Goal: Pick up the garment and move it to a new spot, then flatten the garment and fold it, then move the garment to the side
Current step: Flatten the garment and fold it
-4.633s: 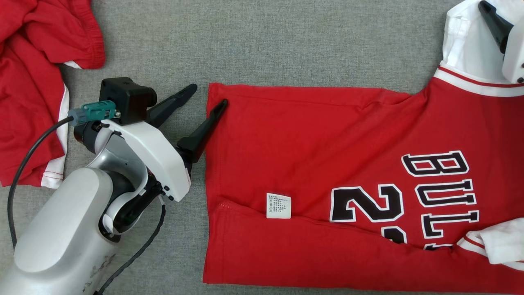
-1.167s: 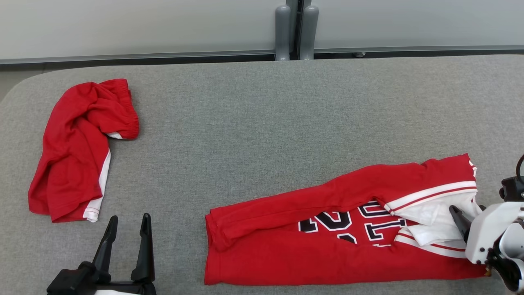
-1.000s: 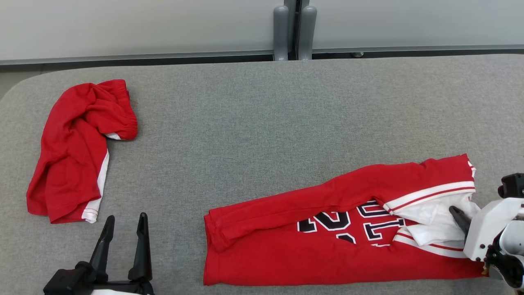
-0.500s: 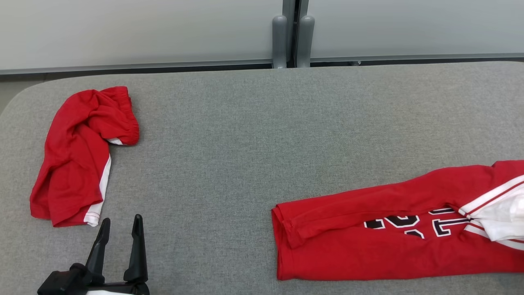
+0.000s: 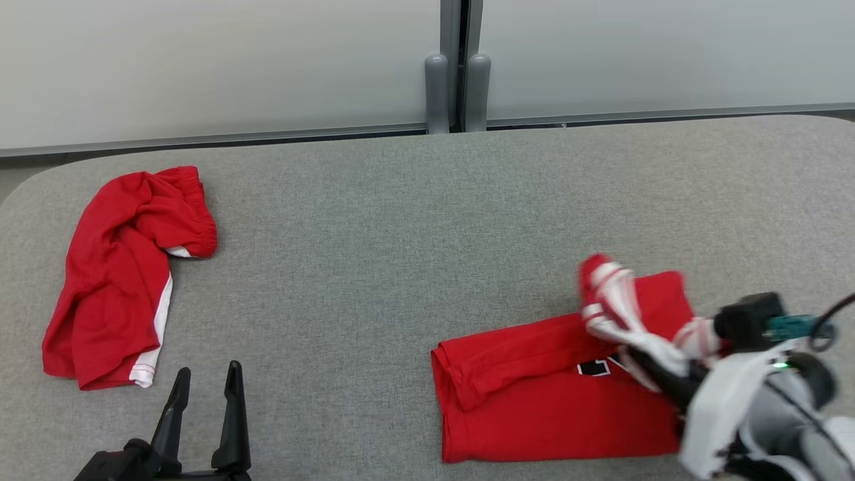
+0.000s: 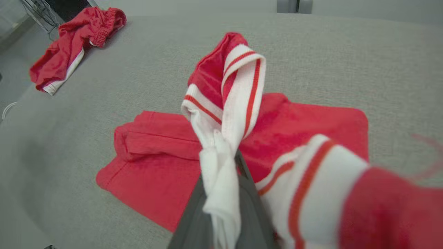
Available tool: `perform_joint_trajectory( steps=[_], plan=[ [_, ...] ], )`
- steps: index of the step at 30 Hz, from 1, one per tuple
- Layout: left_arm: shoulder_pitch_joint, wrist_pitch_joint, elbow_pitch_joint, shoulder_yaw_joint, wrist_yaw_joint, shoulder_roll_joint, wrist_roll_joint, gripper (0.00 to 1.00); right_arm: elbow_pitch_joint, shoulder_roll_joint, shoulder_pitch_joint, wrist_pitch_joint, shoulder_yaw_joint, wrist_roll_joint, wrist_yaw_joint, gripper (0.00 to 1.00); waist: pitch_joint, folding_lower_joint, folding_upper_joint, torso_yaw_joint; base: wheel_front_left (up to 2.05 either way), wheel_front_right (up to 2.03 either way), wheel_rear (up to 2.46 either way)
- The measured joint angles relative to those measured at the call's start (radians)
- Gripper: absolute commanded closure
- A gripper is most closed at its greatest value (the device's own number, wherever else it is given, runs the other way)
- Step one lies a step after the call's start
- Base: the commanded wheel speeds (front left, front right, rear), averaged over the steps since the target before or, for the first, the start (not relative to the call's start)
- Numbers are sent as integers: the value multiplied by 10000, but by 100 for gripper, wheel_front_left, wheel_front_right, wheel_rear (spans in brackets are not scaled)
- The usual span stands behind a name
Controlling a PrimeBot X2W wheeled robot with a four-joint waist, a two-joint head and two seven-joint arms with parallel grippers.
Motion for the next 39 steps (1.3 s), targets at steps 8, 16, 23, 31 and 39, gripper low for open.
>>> perform_joint_trajectory(
  steps=[8, 16, 23, 31, 39],
  plan=[
    [1, 0, 155, -326, 117, -2, -90, 0, 1421, 2460, -842, -1131, 2046, -15, -2, 100, -317, 0, 0, 194, 0, 0, 0],
    [136, -2, 196, -456, 247, 2, -209, 0, 2736, 3235, -990, -2031, 2803, 255, -2, 100, -575, 0, 0, 585, 0, 0, 0],
    [232, 0, 213, -487, 326, -2, -236, 0, 3300, 3716, -1173, -3007, 3051, 451, -2, 0, -750, 0, 0, 732, 0, 0, 0],
    [435, 0, 171, -247, 351, 2, -226, 0, 2987, 3369, -922, -4865, 2318, 59, -2, 0, -986, 0, 0, 670, 0, 0, 0],
    [589, 0, 13, 52, 414, 0, -127, 0, 3601, 2445, 381, -6669, -825, -2581, -2, 0, -1213, 0, 0, 434, 0, 0, 0]
  ],
)
